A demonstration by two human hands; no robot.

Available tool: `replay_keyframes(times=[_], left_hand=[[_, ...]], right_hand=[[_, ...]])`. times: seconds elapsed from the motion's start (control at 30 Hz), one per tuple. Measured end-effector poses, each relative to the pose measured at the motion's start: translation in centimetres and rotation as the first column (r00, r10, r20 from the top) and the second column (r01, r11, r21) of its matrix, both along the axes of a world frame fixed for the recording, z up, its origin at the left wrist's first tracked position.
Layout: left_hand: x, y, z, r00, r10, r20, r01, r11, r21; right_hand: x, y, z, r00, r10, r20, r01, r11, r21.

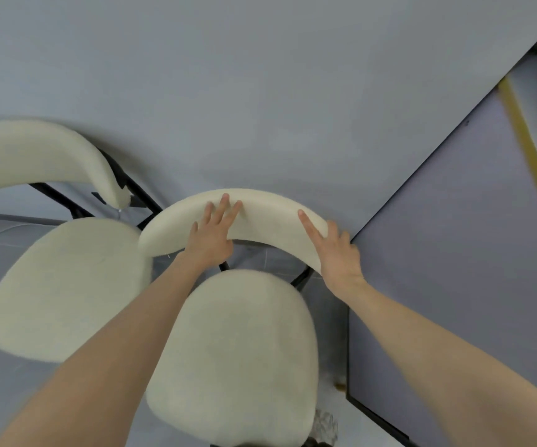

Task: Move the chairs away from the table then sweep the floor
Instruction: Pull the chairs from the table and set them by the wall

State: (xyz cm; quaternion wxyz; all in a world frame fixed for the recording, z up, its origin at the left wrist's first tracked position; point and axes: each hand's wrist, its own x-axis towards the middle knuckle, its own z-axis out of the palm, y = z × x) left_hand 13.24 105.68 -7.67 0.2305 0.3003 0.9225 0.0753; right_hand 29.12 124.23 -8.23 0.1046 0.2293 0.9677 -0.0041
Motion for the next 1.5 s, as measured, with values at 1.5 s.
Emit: replay_keyframes(times=[1.5], left_hand=[[-4.2,-2.1,3.0,0.966,0.202,-0.164,-0.17,0.967,0.191]], right_hand=[[-9.3,-0.6,4.8,0.992,-0.004,-0.128,-0.009,0.994,-0.107]])
